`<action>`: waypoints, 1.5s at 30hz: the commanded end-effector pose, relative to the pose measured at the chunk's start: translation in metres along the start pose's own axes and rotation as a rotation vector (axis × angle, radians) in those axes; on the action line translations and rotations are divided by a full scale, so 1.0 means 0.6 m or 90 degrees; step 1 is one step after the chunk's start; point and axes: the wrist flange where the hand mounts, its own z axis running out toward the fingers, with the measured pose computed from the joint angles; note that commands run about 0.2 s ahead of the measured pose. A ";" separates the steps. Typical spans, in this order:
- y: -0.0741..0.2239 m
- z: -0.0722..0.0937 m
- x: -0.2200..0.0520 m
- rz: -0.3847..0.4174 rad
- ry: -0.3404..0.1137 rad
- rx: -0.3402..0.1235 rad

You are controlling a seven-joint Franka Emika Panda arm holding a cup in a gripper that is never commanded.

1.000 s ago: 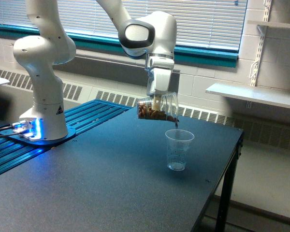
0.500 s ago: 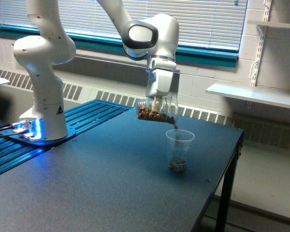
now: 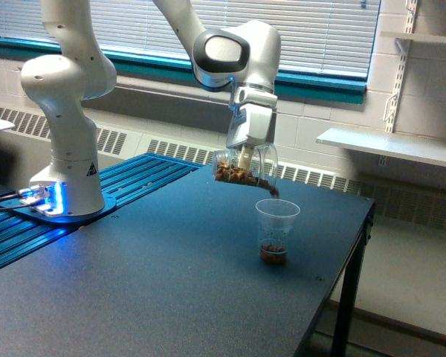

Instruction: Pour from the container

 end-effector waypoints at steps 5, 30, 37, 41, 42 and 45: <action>-0.011 -0.014 0.009 -0.018 0.001 -0.019; -0.024 -0.032 0.022 -0.078 -0.028 -0.072; -0.026 -0.037 0.025 -0.094 -0.038 -0.089; -0.026 -0.040 0.027 -0.104 -0.046 -0.098; -0.026 -0.041 0.027 -0.105 -0.049 -0.100; -0.027 -0.042 0.028 -0.107 -0.052 -0.105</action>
